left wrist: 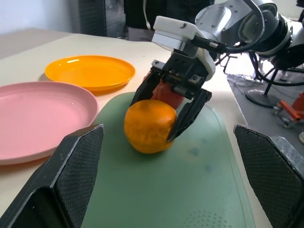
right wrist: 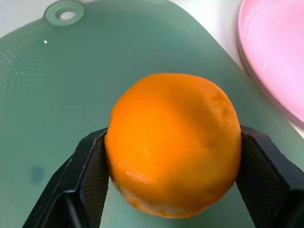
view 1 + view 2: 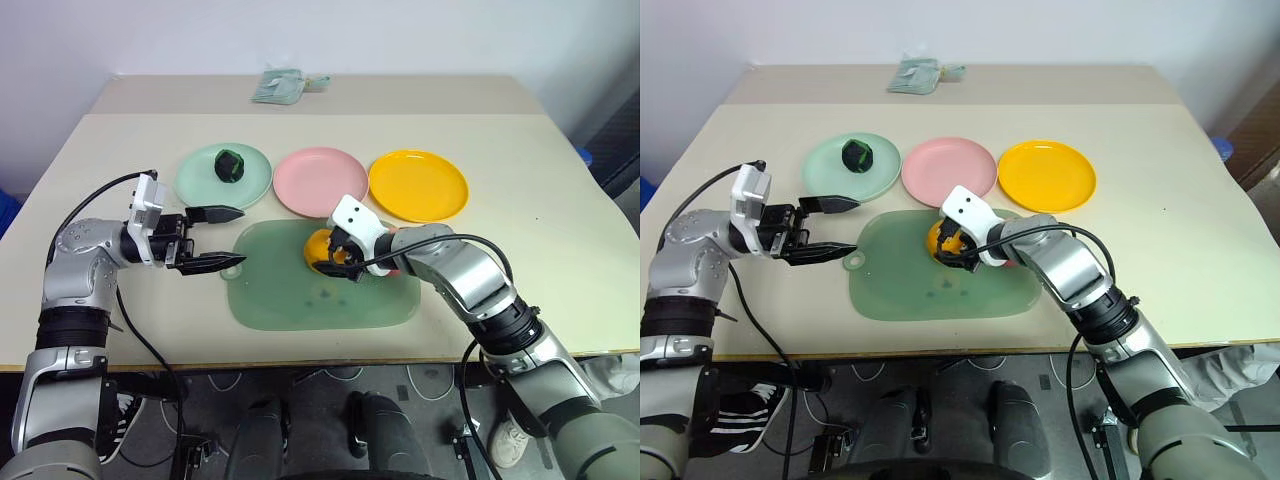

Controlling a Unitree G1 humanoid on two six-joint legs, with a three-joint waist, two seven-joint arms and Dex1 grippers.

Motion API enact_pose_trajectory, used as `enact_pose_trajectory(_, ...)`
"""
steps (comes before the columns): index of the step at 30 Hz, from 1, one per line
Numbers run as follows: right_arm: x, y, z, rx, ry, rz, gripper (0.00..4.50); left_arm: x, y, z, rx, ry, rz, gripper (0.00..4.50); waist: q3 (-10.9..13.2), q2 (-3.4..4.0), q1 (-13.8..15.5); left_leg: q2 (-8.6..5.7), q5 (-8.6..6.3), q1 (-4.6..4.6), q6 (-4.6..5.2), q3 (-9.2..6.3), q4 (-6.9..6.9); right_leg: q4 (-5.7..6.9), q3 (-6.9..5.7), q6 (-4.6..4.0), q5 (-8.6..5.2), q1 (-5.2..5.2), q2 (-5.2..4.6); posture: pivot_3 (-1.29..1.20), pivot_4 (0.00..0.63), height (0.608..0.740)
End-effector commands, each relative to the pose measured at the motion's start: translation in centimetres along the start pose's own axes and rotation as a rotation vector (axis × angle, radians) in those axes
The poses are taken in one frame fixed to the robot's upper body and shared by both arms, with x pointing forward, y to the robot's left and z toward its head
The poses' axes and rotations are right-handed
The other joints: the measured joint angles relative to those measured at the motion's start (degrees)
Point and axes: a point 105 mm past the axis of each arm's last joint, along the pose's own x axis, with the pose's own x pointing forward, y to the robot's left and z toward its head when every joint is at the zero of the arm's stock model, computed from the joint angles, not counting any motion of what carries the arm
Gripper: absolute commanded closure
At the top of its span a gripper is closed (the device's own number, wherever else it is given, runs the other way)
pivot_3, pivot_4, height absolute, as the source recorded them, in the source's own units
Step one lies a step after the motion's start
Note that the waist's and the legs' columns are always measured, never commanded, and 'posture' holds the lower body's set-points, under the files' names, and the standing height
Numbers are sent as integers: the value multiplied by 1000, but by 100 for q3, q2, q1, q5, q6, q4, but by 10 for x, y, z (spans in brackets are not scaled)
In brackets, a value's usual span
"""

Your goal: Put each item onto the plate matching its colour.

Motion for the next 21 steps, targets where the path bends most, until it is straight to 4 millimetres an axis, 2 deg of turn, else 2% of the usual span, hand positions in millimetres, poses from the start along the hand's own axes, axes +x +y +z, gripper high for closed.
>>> enact_pose_trajectory(1,-23,-19,49,75,-231,-60,1448,0,8,16,29,-73,53,0,0,1,1,0,0,0,0,1,0,0,0,0,0,-1,0,0,150,740)
enact_pose_trajectory(4,-42,-40,69,204,-370,-123,1448,2,20,21,29,-109,121,0,1,1,14,0,0,-1,0,0,0,1,0,4,3,0,0,0,150,740)
enact_pose_trajectory(6,-53,-58,72,226,-415,-199,1448,5,22,24,23,-133,132,0,1,1,21,0,0,-1,0,-1,0,0,0,5,3,1,0,0,150,740)
enact_pose_trajectory(7,-59,-73,70,235,-422,-280,1448,8,24,23,21,-137,146,0,0,1,18,-1,0,-2,0,0,0,-1,0,5,3,1,-1,0,150,740)
enact_pose_trajectory(11,-81,-133,41,227,-327,-635,1448,18,33,22,58,-153,198,0,0,1,15,-3,0,-1,0,1,-2,-3,0,5,3,2,-2,0,150,740)
enact_pose_trajectory(13,-90,-152,25,264,-291,-741,1448,23,39,20,67,-162,243,0,1,1,10,-4,0,-1,0,2,-2,-3,0,4,2,2,-3,0,150,740)
enact_pose_trajectory(16,-94,-163,16,267,-275,-792,1448,27,41,15,52,-159,260,0,2,2,-30,-4,0,-1,0,4,-7,-3,1,5,3,-1,-2,0,150,740)
enact_pose_trajectory(19,-87,-172,-5,267,-231,-825,1448,39,32,12,60,-171,217,0,2,4,-64,-1,0,2,0,6,-15,2,4,6,3,-6,3,0,150,740)
enact_pose_trajectory(21,-82,-174,-15,287,-226,-814,1448,40,30,13,58,-177,207,0,2,4,-55,0,0,2,0,6,-16,3,4,5,3,-6,4,0,150,740)
